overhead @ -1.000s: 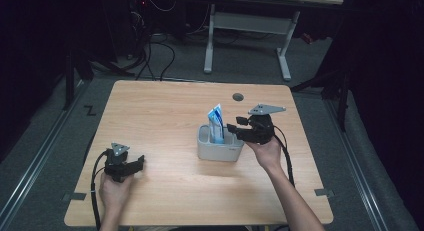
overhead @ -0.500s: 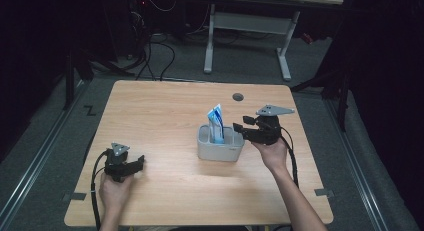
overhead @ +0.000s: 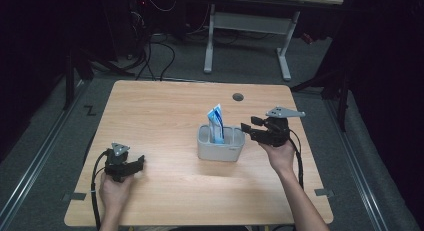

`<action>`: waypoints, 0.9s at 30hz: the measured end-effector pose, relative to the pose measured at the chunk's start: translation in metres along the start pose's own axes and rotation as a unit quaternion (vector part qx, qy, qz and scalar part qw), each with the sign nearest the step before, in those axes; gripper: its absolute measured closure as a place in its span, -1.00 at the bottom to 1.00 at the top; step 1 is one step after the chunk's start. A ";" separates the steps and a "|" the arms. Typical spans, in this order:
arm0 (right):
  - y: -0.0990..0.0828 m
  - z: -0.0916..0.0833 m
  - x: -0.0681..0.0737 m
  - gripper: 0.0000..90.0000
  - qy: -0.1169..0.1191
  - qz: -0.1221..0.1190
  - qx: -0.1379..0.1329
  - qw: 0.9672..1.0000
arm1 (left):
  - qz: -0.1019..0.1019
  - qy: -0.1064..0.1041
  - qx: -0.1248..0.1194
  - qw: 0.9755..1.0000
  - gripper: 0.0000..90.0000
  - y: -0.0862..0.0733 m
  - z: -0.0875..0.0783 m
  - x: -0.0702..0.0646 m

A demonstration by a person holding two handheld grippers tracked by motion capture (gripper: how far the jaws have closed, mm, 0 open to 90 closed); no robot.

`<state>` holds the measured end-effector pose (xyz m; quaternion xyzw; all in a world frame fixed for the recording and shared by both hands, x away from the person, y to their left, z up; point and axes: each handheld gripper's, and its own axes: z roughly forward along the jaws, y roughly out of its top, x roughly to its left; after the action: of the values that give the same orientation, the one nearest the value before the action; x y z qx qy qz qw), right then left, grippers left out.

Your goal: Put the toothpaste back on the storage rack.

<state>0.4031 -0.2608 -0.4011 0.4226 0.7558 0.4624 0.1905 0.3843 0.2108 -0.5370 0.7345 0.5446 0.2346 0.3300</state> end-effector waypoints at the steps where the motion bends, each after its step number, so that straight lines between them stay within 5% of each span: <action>1: 0.000 -0.001 -0.001 0.03 -0.001 0.001 0.000 1.000 | 0.000 0.000 0.000 1.000 -0.39 0.000 0.000 0.000; 27: -0.012 -0.025 -0.022 0.03 -0.025 0.029 -0.022 0.999 | 0.000 0.000 0.000 1.000 -0.39 0.000 0.000 0.000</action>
<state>0.3933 -0.2947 -0.4009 0.4518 0.7280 0.4733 0.2045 0.3843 0.2107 -0.5370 0.7344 0.5446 0.2348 0.3300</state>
